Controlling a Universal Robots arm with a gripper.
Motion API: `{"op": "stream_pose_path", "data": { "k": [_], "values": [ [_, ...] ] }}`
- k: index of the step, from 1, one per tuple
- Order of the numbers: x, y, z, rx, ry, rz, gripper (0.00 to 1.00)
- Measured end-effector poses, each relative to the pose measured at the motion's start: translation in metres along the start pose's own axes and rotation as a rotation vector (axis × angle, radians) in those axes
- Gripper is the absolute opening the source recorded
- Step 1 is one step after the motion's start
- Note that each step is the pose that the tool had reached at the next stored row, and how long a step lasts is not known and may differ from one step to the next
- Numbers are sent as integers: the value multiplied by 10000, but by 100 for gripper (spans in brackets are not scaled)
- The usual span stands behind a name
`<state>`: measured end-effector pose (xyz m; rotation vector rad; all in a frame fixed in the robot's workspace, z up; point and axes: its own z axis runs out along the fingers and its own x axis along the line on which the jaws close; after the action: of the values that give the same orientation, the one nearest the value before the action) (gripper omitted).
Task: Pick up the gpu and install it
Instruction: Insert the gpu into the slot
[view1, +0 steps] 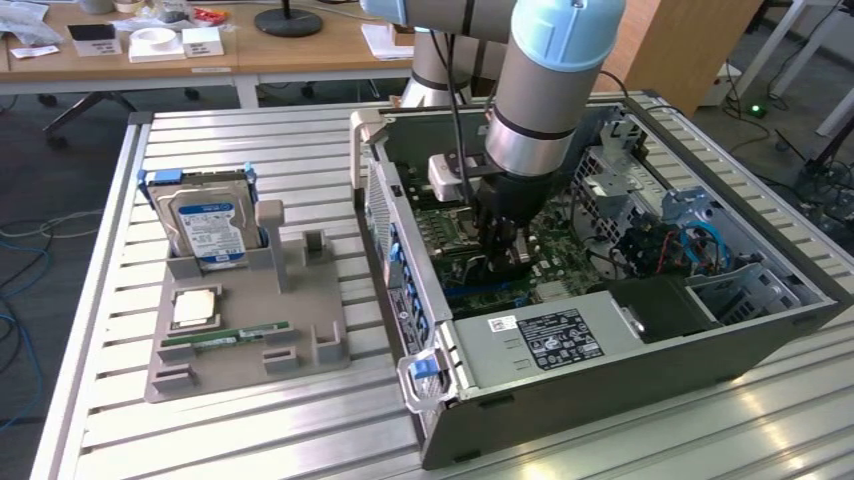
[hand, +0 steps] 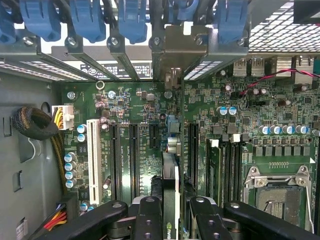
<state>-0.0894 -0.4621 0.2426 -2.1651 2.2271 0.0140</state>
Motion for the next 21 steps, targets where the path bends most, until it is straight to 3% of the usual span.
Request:
{"op": "stream_pose_path", "data": {
  "k": [21],
  "values": [
    [3, 13, 29, -1, 1, -1, 26]
  ]
}}
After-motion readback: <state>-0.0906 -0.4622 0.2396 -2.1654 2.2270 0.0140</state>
